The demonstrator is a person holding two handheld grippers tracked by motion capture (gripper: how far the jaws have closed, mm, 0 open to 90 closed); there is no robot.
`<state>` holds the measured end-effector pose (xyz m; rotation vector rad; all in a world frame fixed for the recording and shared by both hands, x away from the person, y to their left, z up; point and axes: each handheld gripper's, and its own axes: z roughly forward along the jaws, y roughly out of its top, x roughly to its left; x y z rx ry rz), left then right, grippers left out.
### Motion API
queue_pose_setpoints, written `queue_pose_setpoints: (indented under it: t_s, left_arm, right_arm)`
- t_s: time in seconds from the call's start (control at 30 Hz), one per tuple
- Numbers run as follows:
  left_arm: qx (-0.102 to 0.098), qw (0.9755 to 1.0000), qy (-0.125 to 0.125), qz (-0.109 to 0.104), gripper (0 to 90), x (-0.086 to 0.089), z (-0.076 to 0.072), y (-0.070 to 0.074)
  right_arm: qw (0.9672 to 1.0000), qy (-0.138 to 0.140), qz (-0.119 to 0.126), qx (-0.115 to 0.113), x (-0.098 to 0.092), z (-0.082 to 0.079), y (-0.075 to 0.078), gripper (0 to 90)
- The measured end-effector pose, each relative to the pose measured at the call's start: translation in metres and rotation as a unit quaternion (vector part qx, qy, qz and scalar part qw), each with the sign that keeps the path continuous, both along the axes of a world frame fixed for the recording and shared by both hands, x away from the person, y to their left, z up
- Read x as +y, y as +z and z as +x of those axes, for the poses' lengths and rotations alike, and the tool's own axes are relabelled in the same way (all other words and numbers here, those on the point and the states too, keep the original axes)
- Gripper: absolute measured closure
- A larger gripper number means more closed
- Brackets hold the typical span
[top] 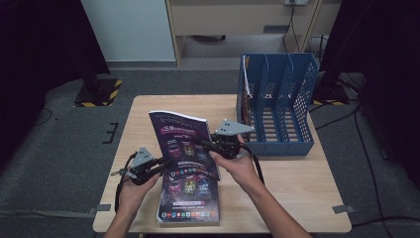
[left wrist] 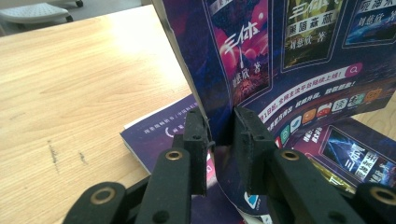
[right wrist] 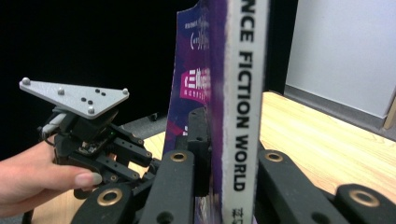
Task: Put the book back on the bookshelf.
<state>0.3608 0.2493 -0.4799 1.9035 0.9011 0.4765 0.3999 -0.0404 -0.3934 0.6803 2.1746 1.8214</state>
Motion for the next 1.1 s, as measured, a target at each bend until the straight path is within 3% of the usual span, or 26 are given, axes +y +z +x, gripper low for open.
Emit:
queue_pose_setpoints:
  t_s: [0.47,0.7,1.1]
  left_arm:
    - [-0.01,0.9999,-0.005,0.0,76.0,0.001,-0.001,0.002]
    - [-0.016,0.9998,-0.009,0.005,76.0,0.0,-0.002,0.003]
    - [-0.021,0.9997,-0.011,0.009,75.9,-0.001,-0.002,0.003]
  right_arm:
    - [1.0,0.005,-0.006,0.001,-0.001,0.004,0.004,74.0]
    - [0.9997,0.022,0.01,-0.007,0.003,0.006,0.016,72.5]
    - [0.9988,0.037,0.005,-0.031,0.005,0.012,0.021,70.1]
